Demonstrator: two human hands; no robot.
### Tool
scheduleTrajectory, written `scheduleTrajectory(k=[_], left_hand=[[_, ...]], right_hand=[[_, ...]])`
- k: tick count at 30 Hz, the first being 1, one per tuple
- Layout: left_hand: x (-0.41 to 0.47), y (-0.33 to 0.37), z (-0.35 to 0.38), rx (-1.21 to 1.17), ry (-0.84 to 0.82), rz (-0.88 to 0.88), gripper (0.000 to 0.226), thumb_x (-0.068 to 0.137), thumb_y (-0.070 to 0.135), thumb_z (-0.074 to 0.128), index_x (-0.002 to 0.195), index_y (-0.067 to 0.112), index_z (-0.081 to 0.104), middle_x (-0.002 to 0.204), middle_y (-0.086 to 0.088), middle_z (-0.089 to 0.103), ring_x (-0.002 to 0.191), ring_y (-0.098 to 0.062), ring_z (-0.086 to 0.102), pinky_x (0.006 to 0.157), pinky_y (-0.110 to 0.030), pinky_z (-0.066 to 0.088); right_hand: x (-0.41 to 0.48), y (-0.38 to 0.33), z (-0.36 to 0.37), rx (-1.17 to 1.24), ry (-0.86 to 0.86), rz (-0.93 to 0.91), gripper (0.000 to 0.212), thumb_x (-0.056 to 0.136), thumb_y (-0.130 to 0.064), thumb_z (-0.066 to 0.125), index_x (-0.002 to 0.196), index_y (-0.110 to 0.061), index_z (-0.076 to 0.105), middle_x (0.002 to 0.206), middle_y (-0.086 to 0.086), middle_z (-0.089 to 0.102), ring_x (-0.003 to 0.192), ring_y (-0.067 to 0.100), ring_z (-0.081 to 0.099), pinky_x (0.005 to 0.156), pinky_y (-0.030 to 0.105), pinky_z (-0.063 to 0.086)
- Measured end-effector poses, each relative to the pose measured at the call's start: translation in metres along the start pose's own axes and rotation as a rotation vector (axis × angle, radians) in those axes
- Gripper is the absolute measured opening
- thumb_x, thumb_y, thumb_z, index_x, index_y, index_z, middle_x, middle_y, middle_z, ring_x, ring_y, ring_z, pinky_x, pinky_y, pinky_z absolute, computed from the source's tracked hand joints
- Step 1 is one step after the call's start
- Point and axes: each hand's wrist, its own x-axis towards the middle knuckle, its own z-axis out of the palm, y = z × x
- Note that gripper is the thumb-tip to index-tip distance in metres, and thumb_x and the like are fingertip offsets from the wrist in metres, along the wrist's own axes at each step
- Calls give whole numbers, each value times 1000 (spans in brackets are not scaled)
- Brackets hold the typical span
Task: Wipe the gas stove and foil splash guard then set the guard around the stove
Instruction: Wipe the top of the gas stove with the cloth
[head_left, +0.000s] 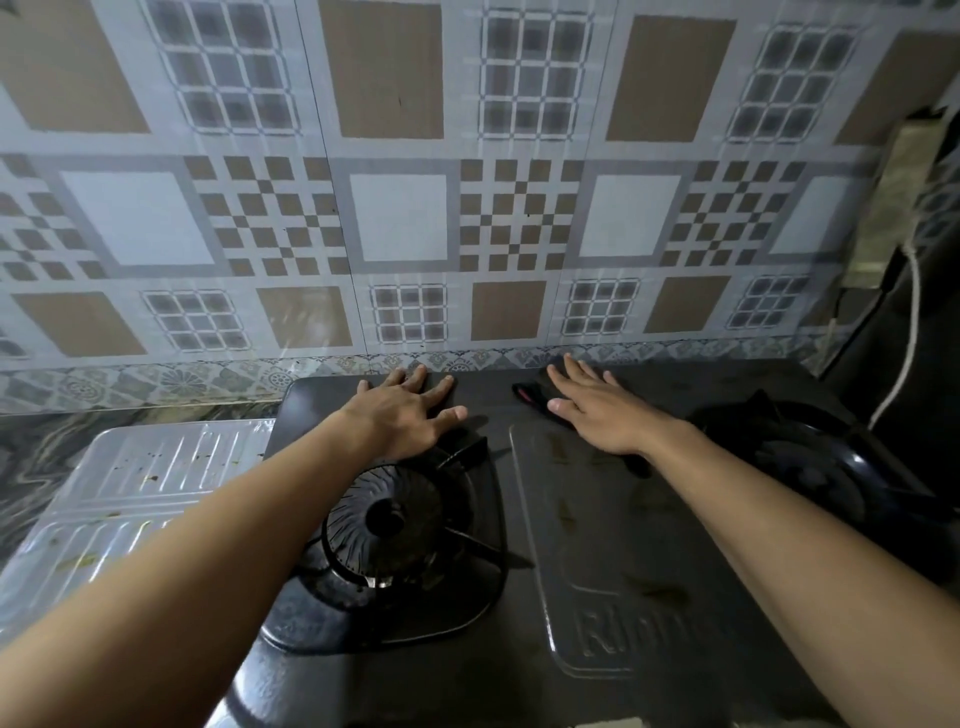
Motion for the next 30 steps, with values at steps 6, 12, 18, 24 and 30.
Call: scheduleTrajectory(k=[6,12,18,24,30], left_hand=[[-2,2,0,-9,2,1,87,82,85,6,157,40,2,167,-2,-5,153,-24,-8,118,-63,1],[2,0,2,5,-12,3,106,66,97,1,156,42,-1,167,-1,-8,153,-24,-7,119,-63,3],[8,-3,4,13,-53,-9,119,52,106,6,155,46,-5,165,2,-12,153,-26,-8,119,-64,0],[17,-5,9,11,-57,-19,127,41,107,-2,153,48,-6,165,6,-13,153,-22,-9,118,-65,2],[17,-9,11,208,-70,62,142,29,95,-34,156,44,6,167,-1,-12,153,-29,-9,119,-62,8]], right_hand=[[-9,21,-9,-18,19,155,59,108,-42,22,158,-21,-2,164,3,-16,150,15,-16,121,42,-8],[-4,-4,9,-32,87,132,56,109,-33,24,158,-25,-1,165,7,-14,151,20,-16,121,47,-9],[-4,9,-6,-10,1,128,58,109,-38,21,158,-22,-2,164,6,-17,150,19,-17,120,43,-9],[-6,65,-37,6,-46,272,60,109,-37,22,158,-18,-6,164,10,-17,151,23,-15,120,43,-6],[-5,116,-58,12,-19,477,62,109,-37,24,158,-13,-7,164,14,-16,151,34,-5,121,48,2]])
